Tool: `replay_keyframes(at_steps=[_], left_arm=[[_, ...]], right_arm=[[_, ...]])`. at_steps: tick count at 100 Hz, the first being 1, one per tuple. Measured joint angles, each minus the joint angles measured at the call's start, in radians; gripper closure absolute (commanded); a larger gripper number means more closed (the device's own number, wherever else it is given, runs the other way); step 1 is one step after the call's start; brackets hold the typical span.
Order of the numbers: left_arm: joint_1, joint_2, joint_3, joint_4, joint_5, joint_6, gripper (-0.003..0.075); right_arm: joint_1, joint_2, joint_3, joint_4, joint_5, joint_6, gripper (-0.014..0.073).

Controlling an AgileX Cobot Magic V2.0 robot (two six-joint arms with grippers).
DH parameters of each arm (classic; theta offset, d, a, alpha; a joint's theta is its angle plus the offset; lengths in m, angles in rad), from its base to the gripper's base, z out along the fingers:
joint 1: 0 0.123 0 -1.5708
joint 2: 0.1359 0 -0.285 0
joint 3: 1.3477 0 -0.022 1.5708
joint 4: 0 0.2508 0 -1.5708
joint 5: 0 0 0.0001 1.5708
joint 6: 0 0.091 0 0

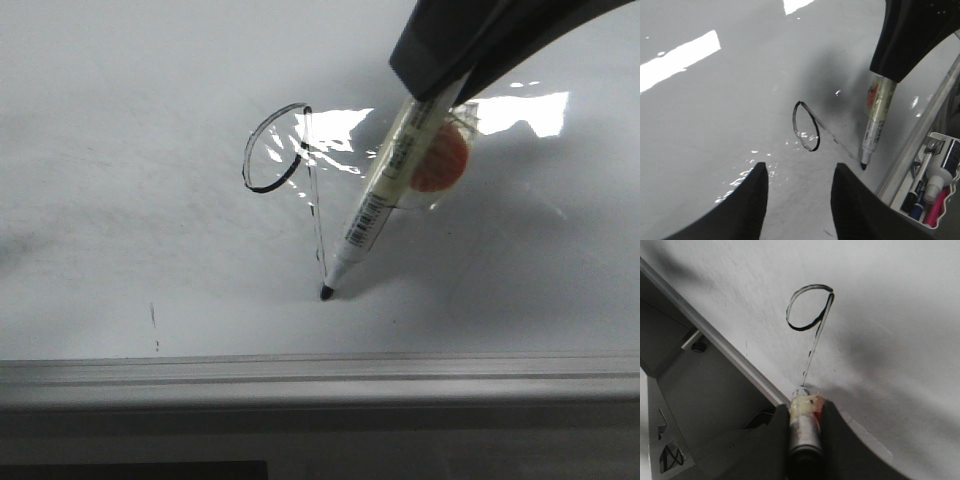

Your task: Write number 9 on whiteboard

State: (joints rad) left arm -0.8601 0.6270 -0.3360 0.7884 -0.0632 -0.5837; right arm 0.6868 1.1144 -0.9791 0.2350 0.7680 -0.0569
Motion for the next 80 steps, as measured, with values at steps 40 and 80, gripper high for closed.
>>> replay_keyframes(at_steps=[40,80], left_arm=[[0.000,0.315,-0.007,0.002,-0.323,0.000,0.0437],[0.000,0.380,-0.029,0.040,-0.359,0.000,0.0438]], right_arm=[[0.155,-0.014,-0.048,0.003,-0.031,0.000,0.0646],[0.201,0.020,-0.048,0.021,-0.033,0.022,0.0646]])
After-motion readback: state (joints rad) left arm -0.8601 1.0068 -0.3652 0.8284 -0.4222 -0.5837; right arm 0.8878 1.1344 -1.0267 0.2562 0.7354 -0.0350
